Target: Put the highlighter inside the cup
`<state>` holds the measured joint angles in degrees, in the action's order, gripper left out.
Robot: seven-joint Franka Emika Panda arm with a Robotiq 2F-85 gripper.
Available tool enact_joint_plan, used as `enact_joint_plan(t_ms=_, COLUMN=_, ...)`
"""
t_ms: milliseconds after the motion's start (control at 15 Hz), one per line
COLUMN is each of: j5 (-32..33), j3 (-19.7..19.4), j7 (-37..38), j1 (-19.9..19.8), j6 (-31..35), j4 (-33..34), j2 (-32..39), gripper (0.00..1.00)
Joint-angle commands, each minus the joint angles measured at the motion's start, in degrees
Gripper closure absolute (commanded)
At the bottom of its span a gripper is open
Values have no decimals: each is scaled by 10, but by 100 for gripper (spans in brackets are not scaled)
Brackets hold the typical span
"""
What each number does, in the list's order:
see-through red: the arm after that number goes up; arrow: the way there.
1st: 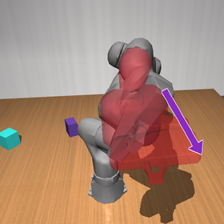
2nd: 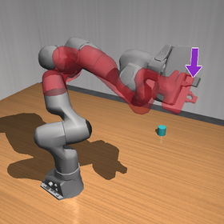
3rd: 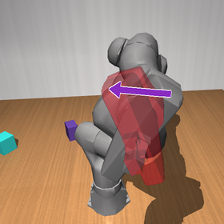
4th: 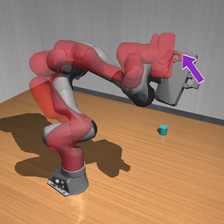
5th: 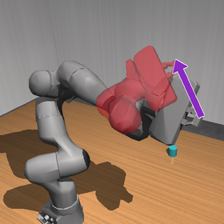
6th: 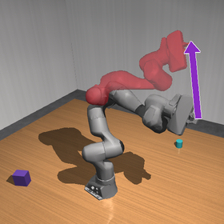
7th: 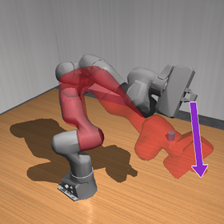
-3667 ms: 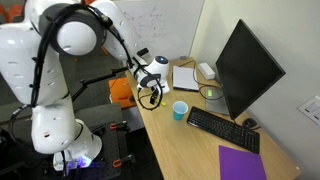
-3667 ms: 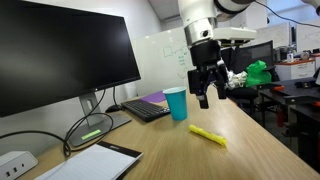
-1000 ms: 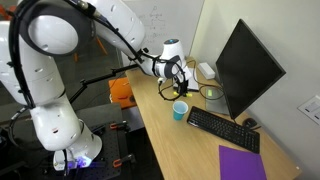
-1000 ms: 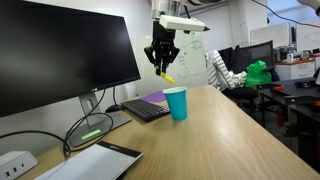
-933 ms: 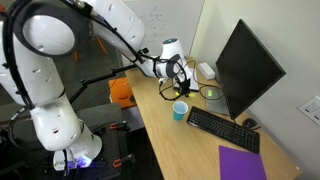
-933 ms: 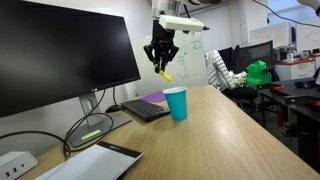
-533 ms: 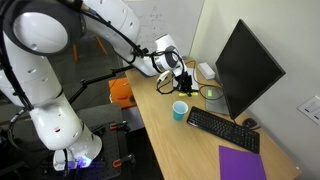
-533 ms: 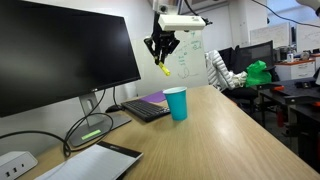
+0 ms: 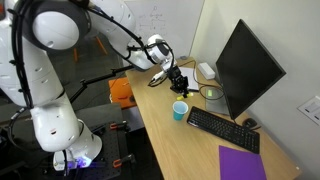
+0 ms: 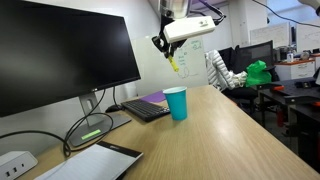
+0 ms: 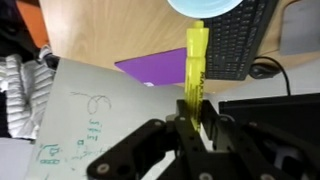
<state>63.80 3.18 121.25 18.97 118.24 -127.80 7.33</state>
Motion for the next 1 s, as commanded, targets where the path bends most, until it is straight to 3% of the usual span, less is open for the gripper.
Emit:
enact_joint_plan(t_ms=0, j5=33, j3=31, j7=50, j1=-19, j6=-52, j4=21, j2=33, gripper=95)
enact_joint_plan(t_ms=400, j5=70, j3=43, j7=110, j1=-20, j6=-73, j4=50, j2=98, gripper=95)
enact_joint_plan(t_ms=933, j5=88, j3=47, j7=129, j1=-17, j6=-87, j4=76, j2=168, gripper=93)
